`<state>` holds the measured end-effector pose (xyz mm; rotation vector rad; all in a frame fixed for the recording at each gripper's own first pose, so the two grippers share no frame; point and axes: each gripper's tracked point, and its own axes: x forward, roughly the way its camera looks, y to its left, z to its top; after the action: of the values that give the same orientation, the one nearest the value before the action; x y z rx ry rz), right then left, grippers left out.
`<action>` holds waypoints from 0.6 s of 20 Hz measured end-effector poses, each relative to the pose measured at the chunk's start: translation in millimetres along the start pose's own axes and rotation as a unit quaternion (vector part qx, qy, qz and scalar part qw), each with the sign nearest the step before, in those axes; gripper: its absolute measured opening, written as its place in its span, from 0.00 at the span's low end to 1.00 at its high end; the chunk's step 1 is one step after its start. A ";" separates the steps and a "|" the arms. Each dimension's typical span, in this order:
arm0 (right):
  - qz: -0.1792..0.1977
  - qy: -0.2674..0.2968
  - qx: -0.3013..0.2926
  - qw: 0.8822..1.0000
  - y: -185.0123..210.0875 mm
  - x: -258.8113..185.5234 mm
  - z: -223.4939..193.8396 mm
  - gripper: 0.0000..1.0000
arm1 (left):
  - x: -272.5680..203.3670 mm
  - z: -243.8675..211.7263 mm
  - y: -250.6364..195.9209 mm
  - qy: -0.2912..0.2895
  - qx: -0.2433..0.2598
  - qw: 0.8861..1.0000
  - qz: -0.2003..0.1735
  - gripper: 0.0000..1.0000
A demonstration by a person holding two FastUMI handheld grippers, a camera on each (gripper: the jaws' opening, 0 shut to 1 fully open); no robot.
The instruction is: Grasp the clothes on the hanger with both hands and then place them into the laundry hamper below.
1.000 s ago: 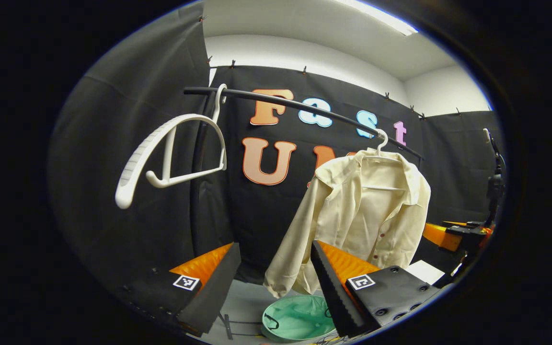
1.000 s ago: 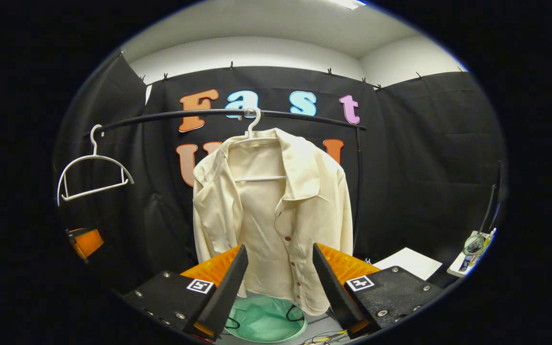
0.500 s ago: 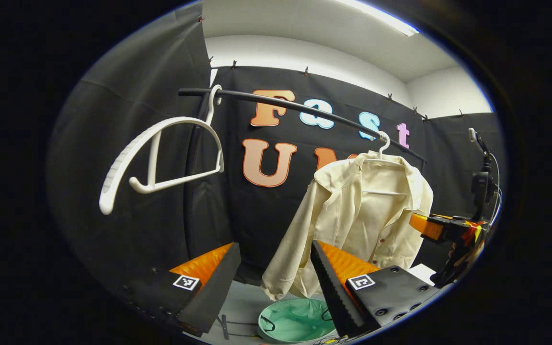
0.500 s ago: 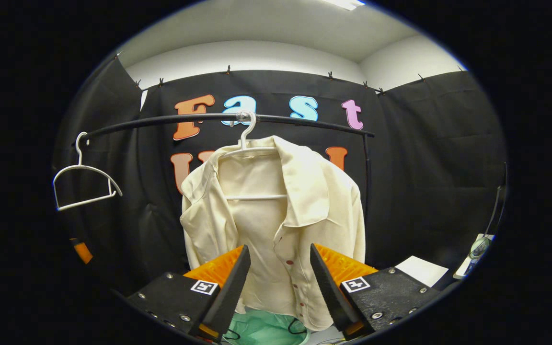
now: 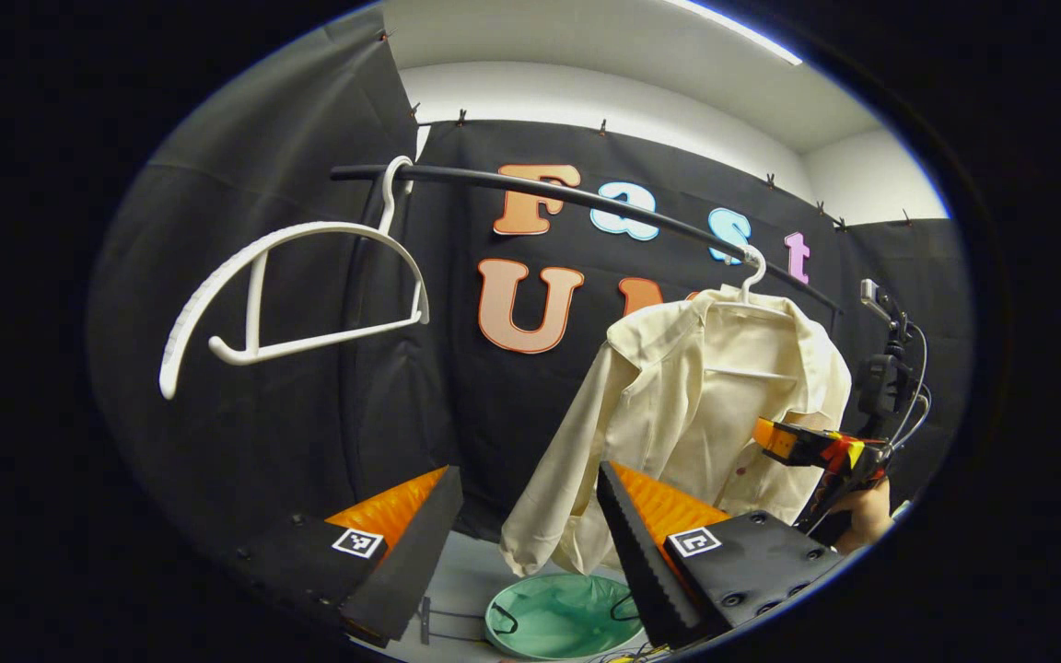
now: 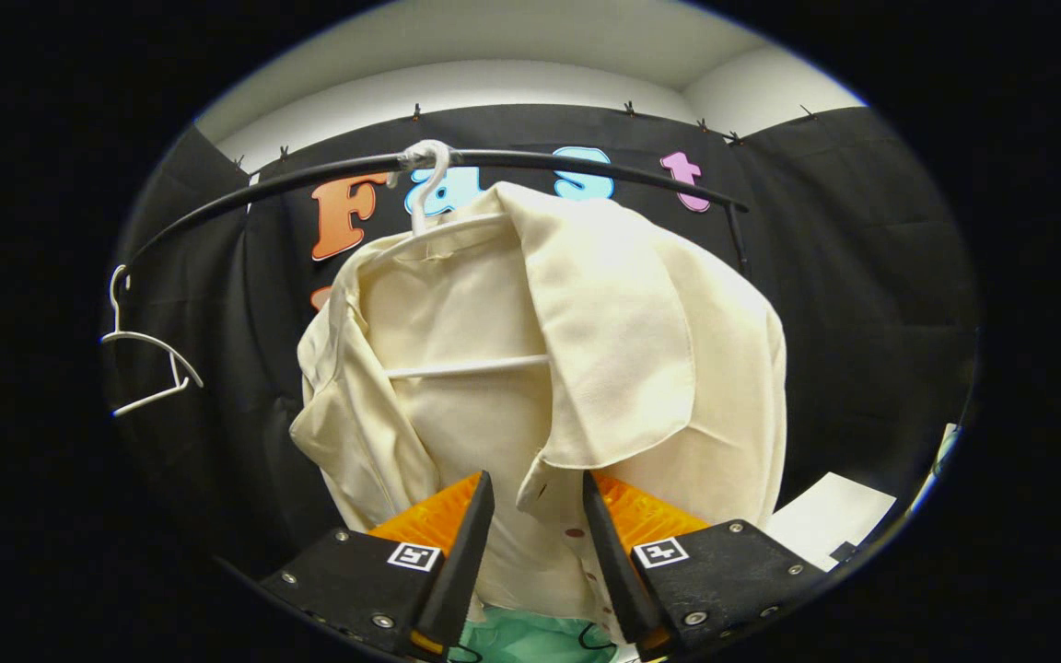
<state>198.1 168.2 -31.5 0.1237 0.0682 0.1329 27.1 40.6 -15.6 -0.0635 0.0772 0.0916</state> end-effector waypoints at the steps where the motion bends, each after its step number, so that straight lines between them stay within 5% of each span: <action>1: -0.003 0.002 0.004 1.000 -3.0 7.9 -3.1 0.60 | 1.2 -1.3 -0.9 0.002 0.001 1.000 0.004 0.97; 5: 0.018 0.007 0.022 1.000 0.0 15.1 -5.5 0.40 | 6.1 -0.7 -6.3 -0.001 0.003 1.000 0.017 0.96; 8: 0.027 0.010 0.026 0.999 -4.6 10.9 -6.9 0.12 | 13.8 -5.5 -16.7 0.002 0.010 1.000 0.012 0.96; 12: 0.040 0.006 0.024 0.999 -12.6 -7.7 -3.5 0.02 | 28.0 -12.6 -34.1 0.009 0.007 1.000 -0.005 0.96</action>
<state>191.9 155.1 -36.2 0.1737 0.0796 0.2113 57.2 8.4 -28.3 -0.0501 0.0948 0.0813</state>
